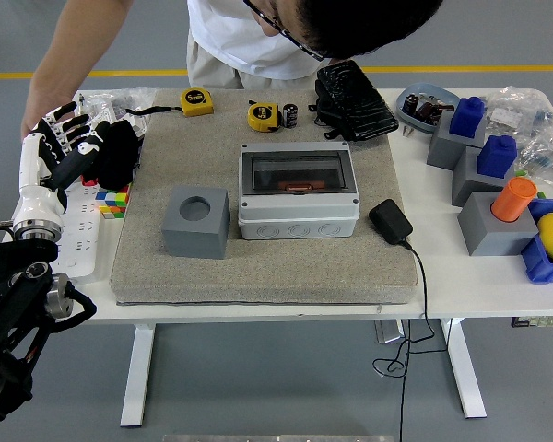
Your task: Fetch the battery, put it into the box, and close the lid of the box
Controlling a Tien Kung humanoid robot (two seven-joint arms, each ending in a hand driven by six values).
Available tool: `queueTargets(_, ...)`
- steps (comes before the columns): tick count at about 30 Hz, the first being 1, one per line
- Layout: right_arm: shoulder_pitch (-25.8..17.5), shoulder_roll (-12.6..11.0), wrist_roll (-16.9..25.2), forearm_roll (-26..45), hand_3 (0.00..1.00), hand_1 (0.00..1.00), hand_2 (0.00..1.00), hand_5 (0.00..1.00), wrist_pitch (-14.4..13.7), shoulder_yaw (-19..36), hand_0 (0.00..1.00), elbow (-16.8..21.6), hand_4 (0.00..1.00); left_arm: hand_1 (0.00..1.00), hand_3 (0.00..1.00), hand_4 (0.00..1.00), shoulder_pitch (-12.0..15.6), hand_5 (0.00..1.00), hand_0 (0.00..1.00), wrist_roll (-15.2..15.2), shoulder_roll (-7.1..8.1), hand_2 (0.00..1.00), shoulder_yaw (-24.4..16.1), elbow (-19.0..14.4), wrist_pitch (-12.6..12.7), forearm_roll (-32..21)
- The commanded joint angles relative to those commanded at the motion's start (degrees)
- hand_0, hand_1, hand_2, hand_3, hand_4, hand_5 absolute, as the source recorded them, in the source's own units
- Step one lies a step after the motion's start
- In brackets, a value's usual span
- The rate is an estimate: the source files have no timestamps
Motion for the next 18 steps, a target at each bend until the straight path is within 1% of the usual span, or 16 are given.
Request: queueTargets(18, 0.0, -0.1, 0.0, 0.0, 0.692, 0.723, 0.716, 0.698, 0.0, -0.1, 0.698, 0.0, 0.998, 0.696, 0.746, 0.906, 0.2, 0.274, 0.678, 0.1, 0.10, 0.702, 0.1, 0.0, 0.0, 0.0)
